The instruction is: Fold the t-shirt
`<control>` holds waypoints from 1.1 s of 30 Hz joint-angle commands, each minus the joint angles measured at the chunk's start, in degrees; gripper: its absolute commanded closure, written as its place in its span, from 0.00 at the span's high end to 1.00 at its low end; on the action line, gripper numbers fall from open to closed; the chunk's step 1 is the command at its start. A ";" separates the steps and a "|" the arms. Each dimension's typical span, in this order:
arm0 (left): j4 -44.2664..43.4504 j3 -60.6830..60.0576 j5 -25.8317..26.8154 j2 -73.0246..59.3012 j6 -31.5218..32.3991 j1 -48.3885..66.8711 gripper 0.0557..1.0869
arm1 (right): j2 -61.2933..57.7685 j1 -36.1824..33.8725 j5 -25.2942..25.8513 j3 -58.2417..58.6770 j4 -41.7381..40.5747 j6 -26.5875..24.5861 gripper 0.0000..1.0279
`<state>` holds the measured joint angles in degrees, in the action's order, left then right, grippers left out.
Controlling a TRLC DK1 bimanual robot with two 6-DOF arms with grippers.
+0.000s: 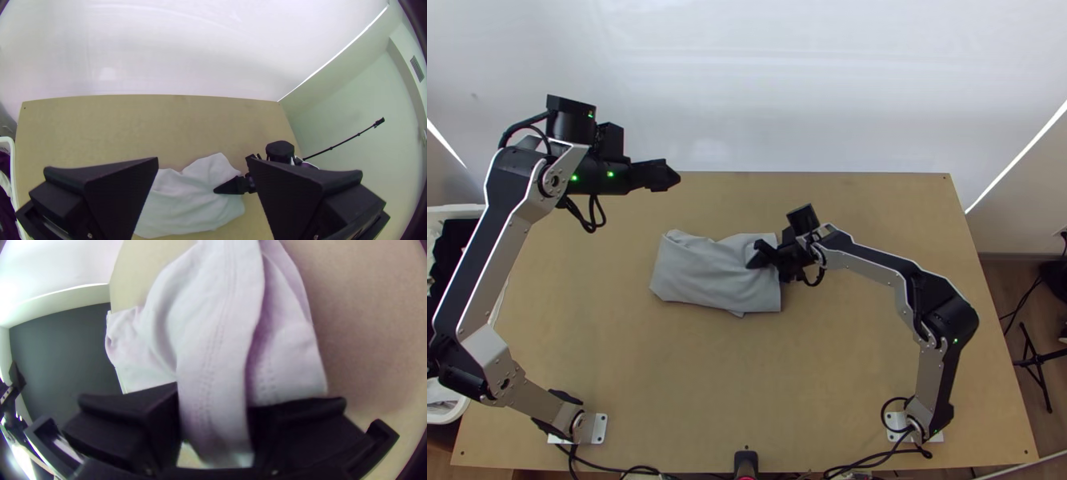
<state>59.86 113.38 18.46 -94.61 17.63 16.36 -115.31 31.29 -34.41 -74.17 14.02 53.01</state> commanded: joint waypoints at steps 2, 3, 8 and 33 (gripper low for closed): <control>-0.09 0.26 0.00 0.04 -0.23 -0.89 0.96 | 4.04 -3.60 3.30 3.86 -1.80 1.74 0.03; -0.09 0.26 0.00 0.04 -0.31 -1.07 0.96 | 5.09 -4.75 3.30 4.56 -1.80 1.65 0.03; -0.18 0.87 0.00 -0.23 -0.49 -1.33 0.96 | 8.61 -13.01 3.56 7.55 -1.80 -0.63 0.03; -2.11 3.07 0.44 -0.14 -0.58 -2.21 0.96 | 19.77 -54.23 6.11 18.36 -0.57 -12.58 0.03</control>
<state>58.52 115.77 18.79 -94.70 17.12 14.46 -98.67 -13.85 -28.91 -59.53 13.37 42.57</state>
